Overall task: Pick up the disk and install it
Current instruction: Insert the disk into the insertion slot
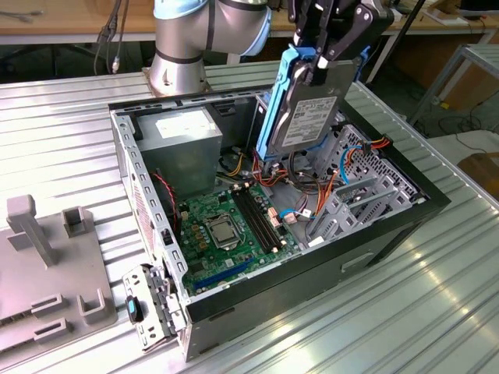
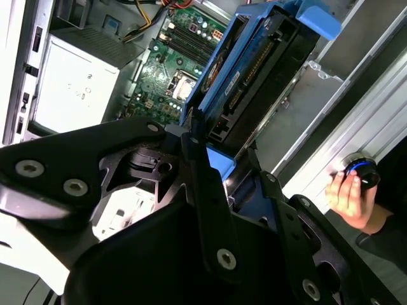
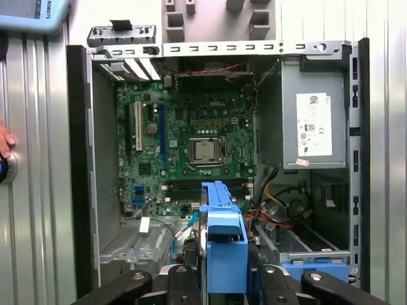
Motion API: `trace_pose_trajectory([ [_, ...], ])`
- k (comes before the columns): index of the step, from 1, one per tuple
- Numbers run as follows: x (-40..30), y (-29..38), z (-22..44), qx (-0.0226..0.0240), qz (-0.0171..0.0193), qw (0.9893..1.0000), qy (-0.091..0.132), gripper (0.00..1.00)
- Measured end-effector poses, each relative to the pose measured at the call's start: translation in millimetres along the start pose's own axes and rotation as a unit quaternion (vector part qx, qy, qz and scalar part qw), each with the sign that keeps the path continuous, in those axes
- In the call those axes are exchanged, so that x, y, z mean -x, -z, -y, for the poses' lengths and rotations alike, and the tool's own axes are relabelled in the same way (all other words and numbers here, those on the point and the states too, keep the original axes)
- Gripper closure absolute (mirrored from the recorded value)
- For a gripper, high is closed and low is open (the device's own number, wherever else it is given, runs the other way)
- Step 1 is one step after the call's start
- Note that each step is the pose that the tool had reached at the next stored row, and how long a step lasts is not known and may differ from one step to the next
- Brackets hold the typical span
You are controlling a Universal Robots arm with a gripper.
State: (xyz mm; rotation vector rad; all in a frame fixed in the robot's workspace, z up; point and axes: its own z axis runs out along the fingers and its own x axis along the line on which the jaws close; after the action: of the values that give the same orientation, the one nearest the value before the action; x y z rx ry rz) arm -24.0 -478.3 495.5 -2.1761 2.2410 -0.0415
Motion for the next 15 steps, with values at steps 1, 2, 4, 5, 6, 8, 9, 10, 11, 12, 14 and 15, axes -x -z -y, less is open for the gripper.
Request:
trace_pose_trajectory([
  [1, -1.4, 0.0, 0.5, 0.0, 0.0, 1.0, 0.0, 0.63],
  [2, -2.0, 0.0, 0.7, 0.0, 0.0, 1.0, 0.0, 0.63],
  [4, -3.7, -0.1, 1.3, 0.0, 0.0, 1.0, 0.0, 0.63],
  [5, -4.6, -0.1, 1.5, 0.0, 0.0, 1.0, 0.0, 0.63],
  [6, -5.5, -0.1, 1.7, 0.0, 0.0, 1.0, 0.0, 0.63],
  [8, -7.4, -0.1, 2.0, 0.0, 0.0, 1.0, 0.0, 0.63],
  [9, -8.1, -0.1, 2.1, 0.0, 0.0, 1.0, 0.0, 0.63],
  [10, -8.9, -0.2, 2.2, 0.0, 0.0, 1.0, 0.0, 0.63],
  [11, -9.7, -0.4, 2.2, -0.0001, 0.0, 1.0, 0.0, 0.63],
  [12, -11.0, -0.6, 2.3, -0.0002, 0.0, 1.0, 0.0, 0.63],
  [14, -13.3, -0.8, 2.5, -0.0002, 0.0, 1.0, 0.0, 0.63],
  [15, -17.1, -1.2, 2.8, -0.0002, 0.0, 1.0, 0.0, 0.63],
])
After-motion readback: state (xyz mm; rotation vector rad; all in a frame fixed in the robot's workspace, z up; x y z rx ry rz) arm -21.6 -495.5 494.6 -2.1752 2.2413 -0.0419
